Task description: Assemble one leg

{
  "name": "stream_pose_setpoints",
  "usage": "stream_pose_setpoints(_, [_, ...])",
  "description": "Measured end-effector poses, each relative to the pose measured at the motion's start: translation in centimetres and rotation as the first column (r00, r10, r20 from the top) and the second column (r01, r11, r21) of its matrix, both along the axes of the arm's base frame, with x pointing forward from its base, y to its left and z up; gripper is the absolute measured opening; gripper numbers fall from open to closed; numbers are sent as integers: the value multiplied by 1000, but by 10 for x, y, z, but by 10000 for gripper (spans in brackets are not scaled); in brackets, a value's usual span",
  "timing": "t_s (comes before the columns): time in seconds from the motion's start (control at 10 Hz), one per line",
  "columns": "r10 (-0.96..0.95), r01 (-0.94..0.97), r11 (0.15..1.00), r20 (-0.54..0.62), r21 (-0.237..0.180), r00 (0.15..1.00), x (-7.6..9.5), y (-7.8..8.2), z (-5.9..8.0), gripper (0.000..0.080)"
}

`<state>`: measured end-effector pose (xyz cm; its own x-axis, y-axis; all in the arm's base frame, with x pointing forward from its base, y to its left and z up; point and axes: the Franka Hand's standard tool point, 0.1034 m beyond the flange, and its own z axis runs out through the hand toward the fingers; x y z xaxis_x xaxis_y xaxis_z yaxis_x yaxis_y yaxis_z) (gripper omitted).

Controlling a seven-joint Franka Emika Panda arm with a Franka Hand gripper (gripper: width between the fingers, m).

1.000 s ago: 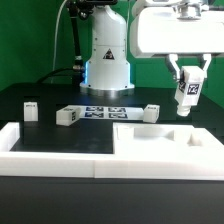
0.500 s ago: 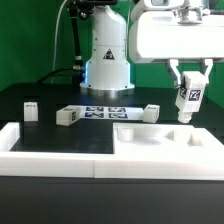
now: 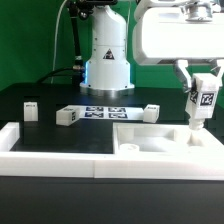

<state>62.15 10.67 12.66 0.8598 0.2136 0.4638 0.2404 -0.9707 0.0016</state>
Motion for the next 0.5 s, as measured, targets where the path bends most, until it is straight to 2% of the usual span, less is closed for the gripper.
stream_pose_setpoints(0.2, [-1,1,1000,21,6,1000,0,2,-1,294])
stream_pose_setpoints(0.3, [14,-14,1000,18,10,1000,-10,15,-8,294])
stream_pose_setpoints(0.5, [28,-28,999,8,14,1000,-16,29,-21,294])
